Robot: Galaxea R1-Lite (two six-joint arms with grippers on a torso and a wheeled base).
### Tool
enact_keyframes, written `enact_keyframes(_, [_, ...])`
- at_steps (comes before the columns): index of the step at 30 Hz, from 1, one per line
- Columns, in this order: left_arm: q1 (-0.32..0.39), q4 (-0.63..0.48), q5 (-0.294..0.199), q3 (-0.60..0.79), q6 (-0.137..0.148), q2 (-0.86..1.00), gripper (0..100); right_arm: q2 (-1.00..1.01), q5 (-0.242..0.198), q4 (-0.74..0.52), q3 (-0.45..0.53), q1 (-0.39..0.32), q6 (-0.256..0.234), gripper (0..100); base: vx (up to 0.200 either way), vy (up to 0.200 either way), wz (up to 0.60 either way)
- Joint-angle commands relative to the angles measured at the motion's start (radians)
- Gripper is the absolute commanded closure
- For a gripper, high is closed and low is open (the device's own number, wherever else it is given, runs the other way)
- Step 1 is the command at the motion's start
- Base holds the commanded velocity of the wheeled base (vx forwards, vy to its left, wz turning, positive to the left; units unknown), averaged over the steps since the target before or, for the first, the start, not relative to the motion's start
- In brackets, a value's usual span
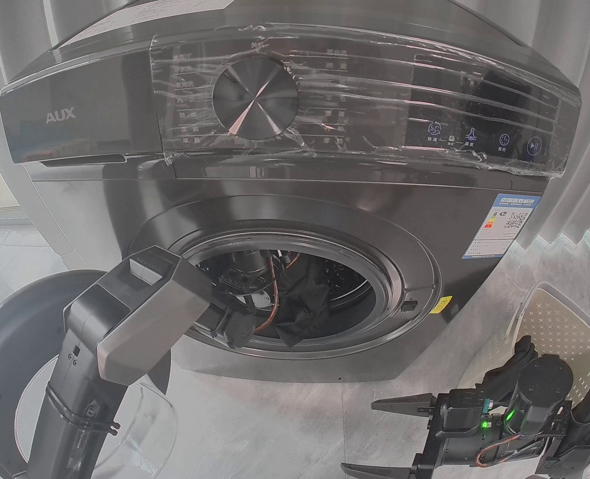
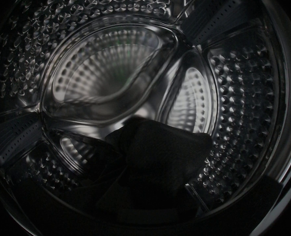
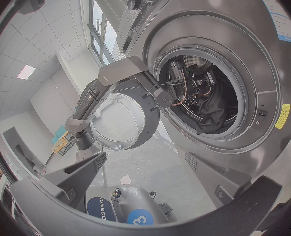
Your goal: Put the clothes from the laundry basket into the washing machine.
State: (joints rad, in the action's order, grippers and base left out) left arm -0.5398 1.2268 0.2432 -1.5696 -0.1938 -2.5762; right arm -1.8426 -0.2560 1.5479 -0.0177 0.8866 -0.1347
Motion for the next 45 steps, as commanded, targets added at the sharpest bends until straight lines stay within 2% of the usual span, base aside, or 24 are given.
enact_keyframes(1, [0.007, -0.006, 0.01, -0.023, 0.001, 0.001, 100, -0.001, 0.0, 0.001, 0.016, 0.0, 0.0, 0, 0.0, 0.0, 0.0])
enact_keyframes(5, [0.011, -0.018, 0.01, -0.035, 0.002, 0.002, 100, -0.004, 0.0, 0.001, 0.016, 0.0, 0.0, 0, 0.0, 0.0, 0.0])
enact_keyframes(7, [0.02, -0.02, 0.011, -0.046, 0.02, -0.001, 100, -0.007, 0.0, 0.0, 0.016, 0.0, 0.0, 0, 0.0, 0.0, 0.0])
enact_keyframes(17, [0.02, -0.023, 0.013, -0.041, 0.028, -0.021, 100, -0.004, 0.0, 0.0, 0.016, 0.0, 0.0, 0, 0.0, 0.0, 0.0])
enact_keyframes(18, [0.018, -0.02, 0.013, -0.037, 0.028, -0.022, 0, -0.003, 0.0, 0.0, 0.016, 0.0, 0.0, 0, 0.0, 0.0, 0.0])
enact_keyframes(22, [0.006, -0.01, 0.015, 0.006, 0.028, -0.015, 0, -0.003, 0.0, 0.0, 0.016, -0.001, 0.0, 0, 0.0, 0.0, 0.0])
enact_keyframes(26, [-0.019, -0.026, 0.011, 0.112, 0.031, 0.045, 0, -0.004, 0.0, 0.0, 0.016, 0.0, 0.0, 0, 0.0, 0.0, 0.0])
enact_keyframes(27, [-0.026, -0.05, 0.005, 0.184, 0.036, 0.079, 0, -0.006, 0.0, 0.0, 0.016, 0.0, -0.002, 0, 0.0, 0.0, 0.0])
enact_keyframes(29, [-0.031, -0.061, 0.001, 0.21, 0.036, 0.088, 0, -0.006, 0.0, 0.0, 0.016, 0.0, -0.002, 0, 0.0, 0.0, 0.0])
enact_keyframes(30, [-0.034, -0.087, -0.001, 0.267, 0.037, 0.114, 0, -0.006, 0.0, 0.0, 0.016, 0.0, -0.002, 0, 0.0, 0.0, 0.0])
enact_keyframes(34, [-0.035, -0.099, -0.002, 0.319, 0.04, 0.137, 0, -0.007, 0.0, 0.0, 0.016, 0.002, -0.002, 0, 0.0, 0.0, 0.0])
enact_keyframes(40, [-0.037, -0.102, -0.013, 0.402, 0.074, 0.166, 0, -0.009, 0.0, 0.0, 0.015, 0.003, -0.003, 0, 0.0, 0.0, 0.0])
enact_keyframes(45, [-0.042, -0.116, -0.027, 0.477, 0.079, 0.165, 0, -0.009, 0.0, 0.0, 0.016, 0.005, -0.003, 0, 0.0, 0.0, 0.0])
